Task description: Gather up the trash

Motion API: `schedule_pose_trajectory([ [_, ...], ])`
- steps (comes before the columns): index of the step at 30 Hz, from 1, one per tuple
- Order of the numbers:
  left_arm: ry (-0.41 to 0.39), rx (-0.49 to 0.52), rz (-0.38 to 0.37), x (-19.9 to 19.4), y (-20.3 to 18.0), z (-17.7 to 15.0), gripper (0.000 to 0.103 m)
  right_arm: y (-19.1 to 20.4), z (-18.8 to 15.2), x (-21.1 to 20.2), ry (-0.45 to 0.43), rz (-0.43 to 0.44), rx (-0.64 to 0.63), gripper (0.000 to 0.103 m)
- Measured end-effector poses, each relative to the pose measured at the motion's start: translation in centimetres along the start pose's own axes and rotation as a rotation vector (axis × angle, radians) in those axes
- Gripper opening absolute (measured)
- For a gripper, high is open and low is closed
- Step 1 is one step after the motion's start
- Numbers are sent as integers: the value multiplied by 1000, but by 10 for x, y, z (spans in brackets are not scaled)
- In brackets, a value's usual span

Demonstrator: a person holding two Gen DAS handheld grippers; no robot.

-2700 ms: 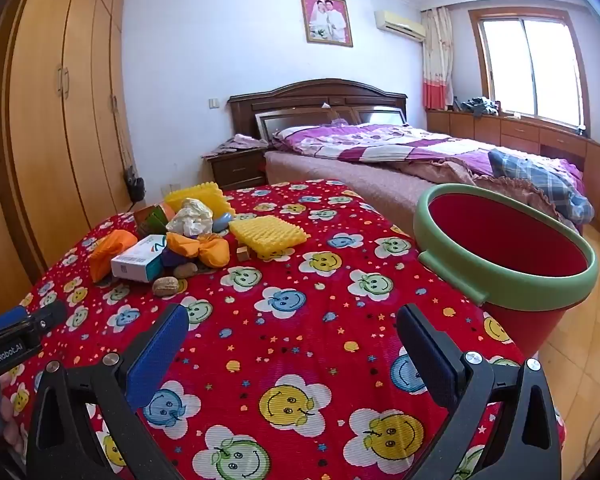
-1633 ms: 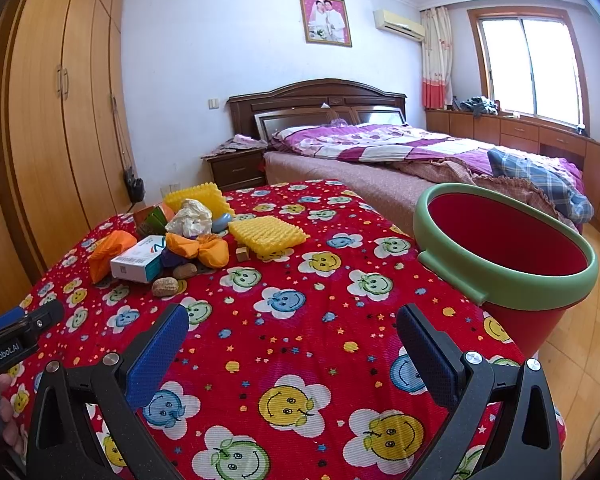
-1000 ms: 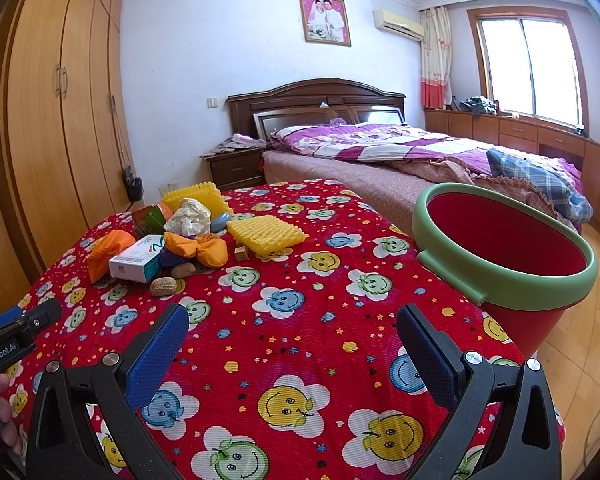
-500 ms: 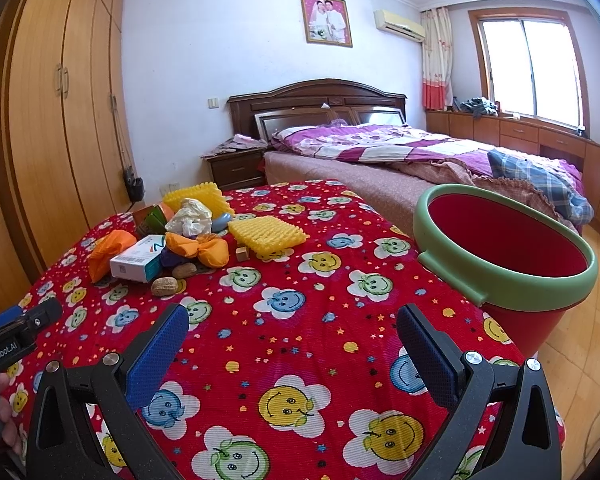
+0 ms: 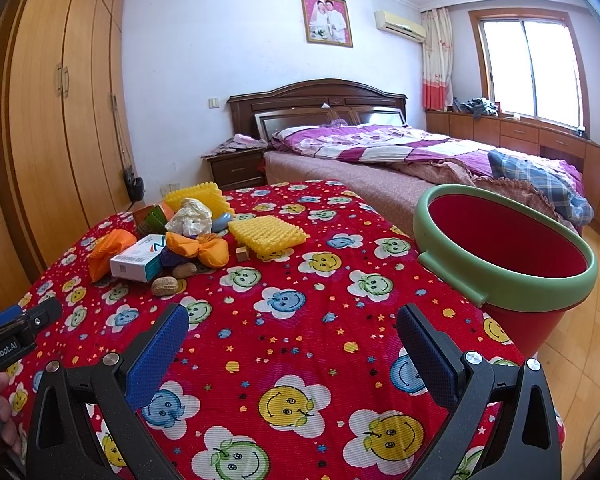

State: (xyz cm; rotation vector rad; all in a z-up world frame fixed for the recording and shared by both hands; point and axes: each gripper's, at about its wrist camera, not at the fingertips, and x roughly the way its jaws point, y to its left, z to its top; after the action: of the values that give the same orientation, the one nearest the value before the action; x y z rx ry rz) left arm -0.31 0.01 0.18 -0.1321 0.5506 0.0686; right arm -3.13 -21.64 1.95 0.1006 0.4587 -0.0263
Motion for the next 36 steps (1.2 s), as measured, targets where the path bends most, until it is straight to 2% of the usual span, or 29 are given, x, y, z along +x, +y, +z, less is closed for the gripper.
schedule_pose_trajectory([
  [12, 5, -1, 5, 0, 0, 0, 91, 0, 0, 2, 10, 2, 4, 103],
  [20, 4, -17, -8, 1, 3, 0, 88, -5, 1, 8, 47, 15, 36, 103],
  [23, 25, -17, -38, 2, 5, 3, 87, -8, 1, 9, 58, 20, 58, 103],
  [32, 24, 24, -75, 12, 7, 41, 86, -7, 3, 16, 102, 32, 52, 103],
  [36, 90, 33, -116, 34, 6, 66, 86, -8, 10, 24, 155, 43, 50, 103],
])
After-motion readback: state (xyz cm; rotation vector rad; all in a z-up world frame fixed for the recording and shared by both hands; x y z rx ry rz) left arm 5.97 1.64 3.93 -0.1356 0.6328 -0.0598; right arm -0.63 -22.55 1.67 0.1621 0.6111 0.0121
